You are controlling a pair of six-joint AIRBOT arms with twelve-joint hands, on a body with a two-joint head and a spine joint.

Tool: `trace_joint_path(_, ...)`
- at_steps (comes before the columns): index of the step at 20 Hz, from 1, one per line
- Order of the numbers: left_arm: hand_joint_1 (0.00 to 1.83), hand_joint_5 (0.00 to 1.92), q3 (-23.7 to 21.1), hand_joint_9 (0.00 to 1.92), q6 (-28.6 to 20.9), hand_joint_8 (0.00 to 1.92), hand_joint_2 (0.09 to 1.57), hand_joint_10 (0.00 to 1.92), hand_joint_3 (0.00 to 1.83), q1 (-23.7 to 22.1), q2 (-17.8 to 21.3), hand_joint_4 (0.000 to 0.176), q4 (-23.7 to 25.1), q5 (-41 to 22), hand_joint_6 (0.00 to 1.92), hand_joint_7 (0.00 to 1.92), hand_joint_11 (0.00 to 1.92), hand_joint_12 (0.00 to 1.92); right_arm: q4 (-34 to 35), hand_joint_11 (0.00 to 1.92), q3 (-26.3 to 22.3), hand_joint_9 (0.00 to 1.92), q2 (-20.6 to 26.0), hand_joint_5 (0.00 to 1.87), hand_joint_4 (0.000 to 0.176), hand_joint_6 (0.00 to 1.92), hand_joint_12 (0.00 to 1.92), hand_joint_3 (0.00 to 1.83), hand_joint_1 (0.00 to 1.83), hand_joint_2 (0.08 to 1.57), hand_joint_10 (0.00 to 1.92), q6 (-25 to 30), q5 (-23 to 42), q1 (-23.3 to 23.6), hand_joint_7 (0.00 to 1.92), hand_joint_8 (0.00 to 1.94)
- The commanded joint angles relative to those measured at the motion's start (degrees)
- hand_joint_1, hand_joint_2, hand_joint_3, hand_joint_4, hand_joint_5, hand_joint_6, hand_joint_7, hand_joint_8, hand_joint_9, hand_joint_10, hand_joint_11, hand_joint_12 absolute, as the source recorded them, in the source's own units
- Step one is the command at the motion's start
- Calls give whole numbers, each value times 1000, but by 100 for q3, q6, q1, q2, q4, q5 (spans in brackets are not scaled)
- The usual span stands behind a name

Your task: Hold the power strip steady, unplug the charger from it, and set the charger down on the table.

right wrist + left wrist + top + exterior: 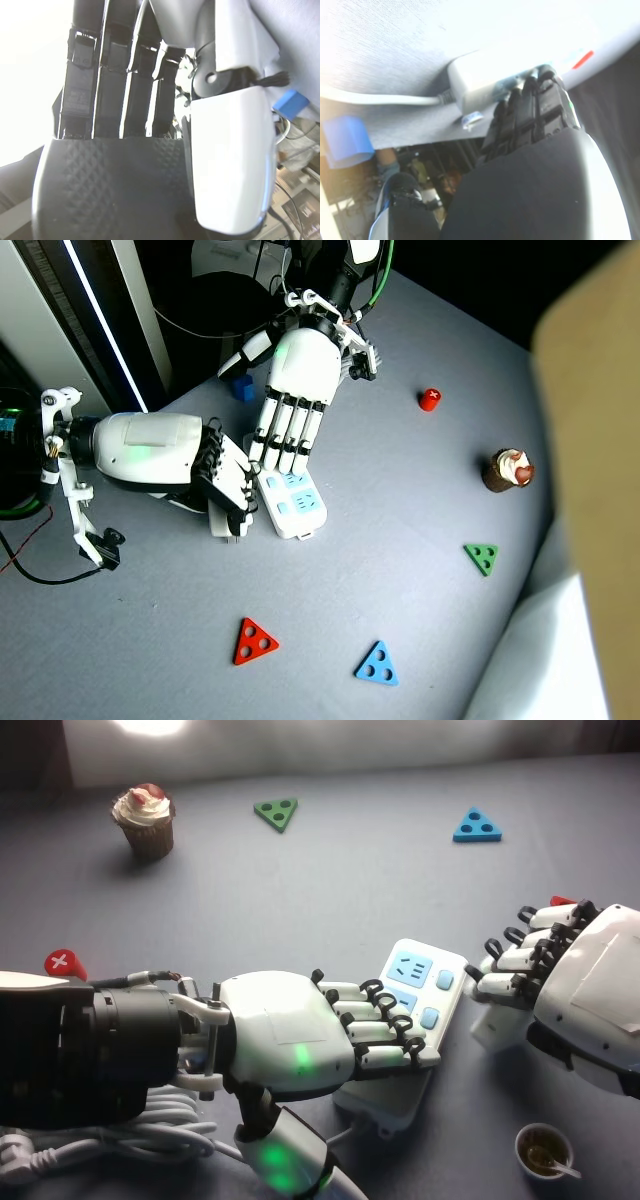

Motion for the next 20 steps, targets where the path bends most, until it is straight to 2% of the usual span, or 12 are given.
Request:
trace_joint_path(1,0,8,6,12,-37,2,914,1,0,-32,-3,0,-55,-199,2,15,30,27,-96,730,-5,951,37,792,0,6,621,1,1194,1033,0,-61,709,18,859,0)
trace_joint_path(3,0,37,7,40,-37,13,913,12,0,-48,-1,0,-55,-199,13,45,47,33,-45,642,-10,862,36,742,0,0,594,0,1149,1001,0,-61,709,17,767,0)
trace_joint_path(5,0,23,4,26,-37,5,913,5,0,-53,0,0,-55,-196,5,31,37,28,-37,487,-16,672,40,608,0,0,536,2,1026,1016,0,-61,709,17,605,0)
trace_joint_path(8,0,33,-4,41,-38,10,917,9,1,-52,-1,0,-55,-192,7,47,46,31,-1,294,-50,427,75,356,0,0,458,0,878,985,0,-61,738,17,393,0)
trace_joint_path(9,0,25,-5,37,-38,5,912,6,0,-52,-1,0,-54,-192,2,42,48,32,30,200,-76,292,103,206,0,0,411,0,761,992,0,-61,760,17,266,0)
trace_joint_path(12,0,21,-7,36,-38,2,915,4,0,-51,3,0,-44,-192,0,38,47,30,301,149,-245,206,337,123,0,0,335,2,686,965,0,16,759,22,184,0)
trace_joint_path(15,0,25,-18,32,-40,1,915,1,0,-54,13,0,-44,-192,2,36,46,30,464,80,-432,125,807,25,0,0,280,0,706,919,0,752,568,21,107,0)
trace_joint_path(18,0,28,-37,47,-59,6,915,7,0,-66,27,0,-44,-194,3,52,59,34,458,76,-565,106,1517,0,0,0,272,0,639,885,0,2181,67,-81,75,0)
trace_joint_path(20,0,21,-35,24,-64,0,911,0,0,-113,48,0,-42,-238,0,30,50,30,161,55,-588,77,1869,0,0,0,260,0,593,885,0,3098,-54,-211,50,0)
